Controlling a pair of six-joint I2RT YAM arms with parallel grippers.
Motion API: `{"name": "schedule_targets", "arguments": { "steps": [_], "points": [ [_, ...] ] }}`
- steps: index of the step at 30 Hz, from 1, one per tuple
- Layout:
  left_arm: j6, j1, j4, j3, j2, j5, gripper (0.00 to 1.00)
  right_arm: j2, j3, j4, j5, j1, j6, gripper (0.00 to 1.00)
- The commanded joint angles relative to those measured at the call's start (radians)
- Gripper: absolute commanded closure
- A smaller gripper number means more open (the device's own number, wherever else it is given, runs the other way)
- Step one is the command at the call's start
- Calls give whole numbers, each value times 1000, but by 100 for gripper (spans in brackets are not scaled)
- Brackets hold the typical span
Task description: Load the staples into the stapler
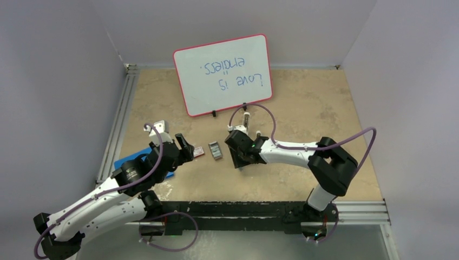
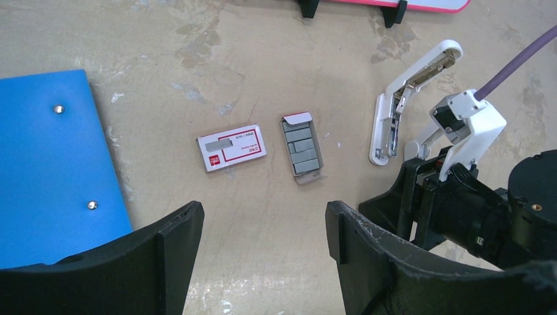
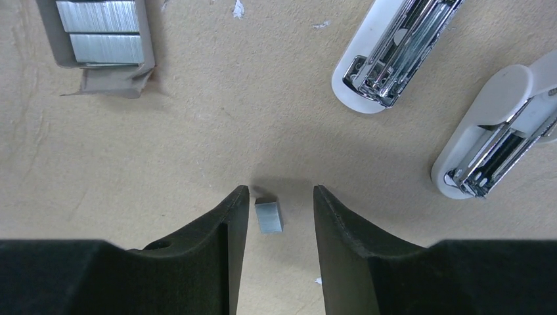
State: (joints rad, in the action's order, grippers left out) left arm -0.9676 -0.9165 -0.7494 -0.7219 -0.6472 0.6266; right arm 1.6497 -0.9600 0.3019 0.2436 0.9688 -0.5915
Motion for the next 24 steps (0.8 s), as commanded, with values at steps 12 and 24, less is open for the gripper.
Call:
{"name": "schedule_targets", "arguments": {
  "steps": [12, 24],
  "points": [
    [-16, 5, 16, -2, 6, 24, 31, 66, -36, 26, 17, 43, 32, 62],
    [-9, 5, 25, -1, 4, 13, 31, 47, -48, 67, 32, 47, 7, 68]
  ]
}}
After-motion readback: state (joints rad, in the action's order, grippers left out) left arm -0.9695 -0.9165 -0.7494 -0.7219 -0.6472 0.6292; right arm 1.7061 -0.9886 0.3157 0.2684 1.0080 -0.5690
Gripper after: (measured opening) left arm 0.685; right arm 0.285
